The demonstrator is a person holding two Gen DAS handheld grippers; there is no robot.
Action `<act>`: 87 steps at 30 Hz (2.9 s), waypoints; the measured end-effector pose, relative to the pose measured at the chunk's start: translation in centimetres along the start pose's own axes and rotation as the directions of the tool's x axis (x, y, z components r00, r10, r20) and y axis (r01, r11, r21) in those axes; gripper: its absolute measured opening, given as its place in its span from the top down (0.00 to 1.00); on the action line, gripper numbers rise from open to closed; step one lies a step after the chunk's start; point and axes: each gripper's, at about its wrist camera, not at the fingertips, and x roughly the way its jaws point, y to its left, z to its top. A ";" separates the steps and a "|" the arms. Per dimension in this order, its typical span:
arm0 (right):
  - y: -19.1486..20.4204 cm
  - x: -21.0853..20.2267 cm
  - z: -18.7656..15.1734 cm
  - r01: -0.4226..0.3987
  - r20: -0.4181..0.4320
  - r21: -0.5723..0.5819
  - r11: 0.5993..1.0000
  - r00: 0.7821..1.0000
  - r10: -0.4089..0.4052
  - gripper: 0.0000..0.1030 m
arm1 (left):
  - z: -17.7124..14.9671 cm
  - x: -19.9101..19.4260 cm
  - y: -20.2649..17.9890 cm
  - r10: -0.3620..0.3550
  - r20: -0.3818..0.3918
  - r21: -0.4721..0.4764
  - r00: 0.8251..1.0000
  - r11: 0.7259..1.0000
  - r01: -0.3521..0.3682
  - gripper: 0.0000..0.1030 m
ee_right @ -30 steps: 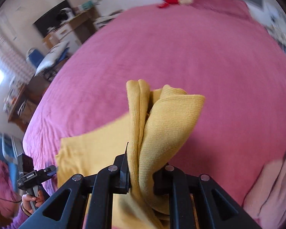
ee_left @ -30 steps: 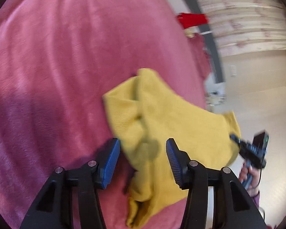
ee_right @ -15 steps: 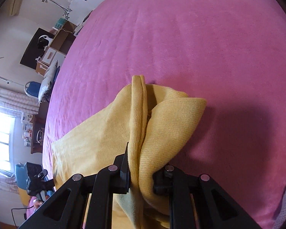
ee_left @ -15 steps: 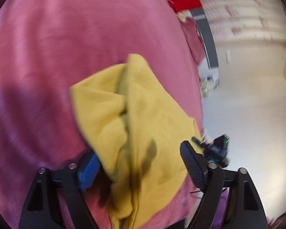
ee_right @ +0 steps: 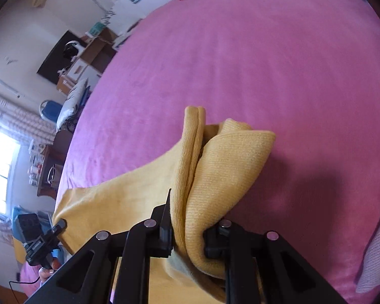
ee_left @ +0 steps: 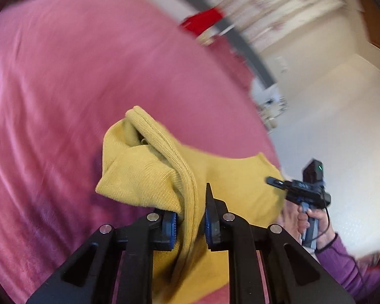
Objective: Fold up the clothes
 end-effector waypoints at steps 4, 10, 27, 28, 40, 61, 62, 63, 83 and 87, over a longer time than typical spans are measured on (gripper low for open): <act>7.4 -1.4 2.5 -0.027 0.013 -0.147 0.989 0.999 0.030 0.86 | 0.7 -3.6 -1.9 -0.044 0.120 0.059 0.992 0.998 0.037 0.83; 19.4 1.8 7.9 -0.072 -0.015 -0.323 0.944 0.997 0.071 0.86 | 3.1 -13.0 3.4 0.047 0.310 -0.014 0.949 0.999 -0.045 0.83; 39.3 38.7 15.3 -0.012 -0.236 -0.344 0.939 0.969 -0.074 0.74 | 5.7 -20.7 37.4 0.445 0.329 -0.598 0.833 0.781 -0.181 0.72; 38.3 38.0 15.7 -0.027 -0.215 -0.325 0.945 0.976 -0.046 0.74 | 5.0 -21.2 37.8 0.421 0.358 -0.602 0.833 0.787 -0.139 0.71; 23.4 28.5 10.6 -0.260 -0.246 -0.048 0.964 0.939 0.241 0.70 | 0.5 -17.6 27.9 0.458 0.445 -0.431 0.770 0.863 -0.264 0.46; 27.0 12.3 -13.0 -0.196 -0.101 -0.383 0.903 0.980 0.170 0.53 | -1.4 -15.7 13.8 0.816 0.081 -0.319 0.572 0.565 -0.761 0.19; 27.6 11.7 -14.1 -0.188 -0.100 -0.418 0.889 0.982 0.161 0.44 | -1.0 -15.6 12.9 0.833 0.091 -0.299 0.546 0.546 -0.783 0.19; 28.1 11.2 -14.8 -0.166 -0.094 -0.463 0.871 0.986 0.138 0.31 | -0.8 -15.6 11.9 0.839 0.112 -0.285 0.532 0.540 -0.792 0.19; 41.4 11.8 -14.6 0.079 0.116 -0.732 0.677 0.993 0.009 0.20 | 1.7 -18.1 8.3 0.901 0.222 -0.269 0.373 0.424 -0.865 0.19; 42.3 13.3 -14.0 0.042 0.075 -0.746 0.664 0.997 0.021 0.20 | 2.2 -18.3 9.1 0.907 0.219 -0.298 0.361 0.414 -0.860 0.19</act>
